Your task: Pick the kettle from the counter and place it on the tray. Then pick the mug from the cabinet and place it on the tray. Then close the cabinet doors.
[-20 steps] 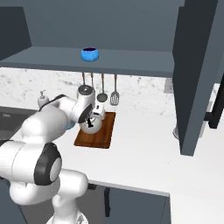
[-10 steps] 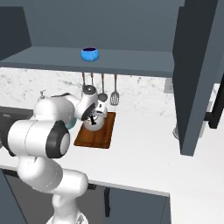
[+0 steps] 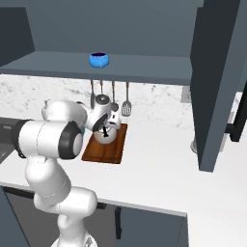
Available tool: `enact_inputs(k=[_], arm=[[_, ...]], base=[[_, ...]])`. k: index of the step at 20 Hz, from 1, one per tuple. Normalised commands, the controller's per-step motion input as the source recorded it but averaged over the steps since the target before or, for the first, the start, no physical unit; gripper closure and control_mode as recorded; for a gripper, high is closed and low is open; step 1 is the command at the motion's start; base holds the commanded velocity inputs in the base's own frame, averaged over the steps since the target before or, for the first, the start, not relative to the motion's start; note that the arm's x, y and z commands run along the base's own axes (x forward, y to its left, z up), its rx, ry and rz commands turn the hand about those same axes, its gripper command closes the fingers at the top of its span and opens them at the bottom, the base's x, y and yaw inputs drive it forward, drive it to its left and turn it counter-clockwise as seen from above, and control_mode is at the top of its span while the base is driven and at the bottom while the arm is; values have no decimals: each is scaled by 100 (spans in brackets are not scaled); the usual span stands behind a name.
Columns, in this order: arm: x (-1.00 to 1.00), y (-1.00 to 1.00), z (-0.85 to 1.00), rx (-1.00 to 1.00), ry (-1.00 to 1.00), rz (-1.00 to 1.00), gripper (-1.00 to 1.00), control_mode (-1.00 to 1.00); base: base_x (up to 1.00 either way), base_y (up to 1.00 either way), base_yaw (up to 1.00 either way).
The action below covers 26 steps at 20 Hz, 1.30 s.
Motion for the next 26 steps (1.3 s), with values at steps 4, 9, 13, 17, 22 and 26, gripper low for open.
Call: enact_inputs(k=[4,9,13,17,22,26], arm=[[30,-6,-17,0,0,0,100,-100],[17,-4,-20,0,0,0,100,-100],[0,0,-36,0,0,0,-100,-100],[0,0,-34,0,0,0,-100,-100],[0,0,-11,0,-1,0,-100,-100],[0,0,0,0,-4,0,-100,-100]], base=[[0,0,0],[0,0,0],[0,0,0],[0,0,0],[0,0,0],[0,0,0]])
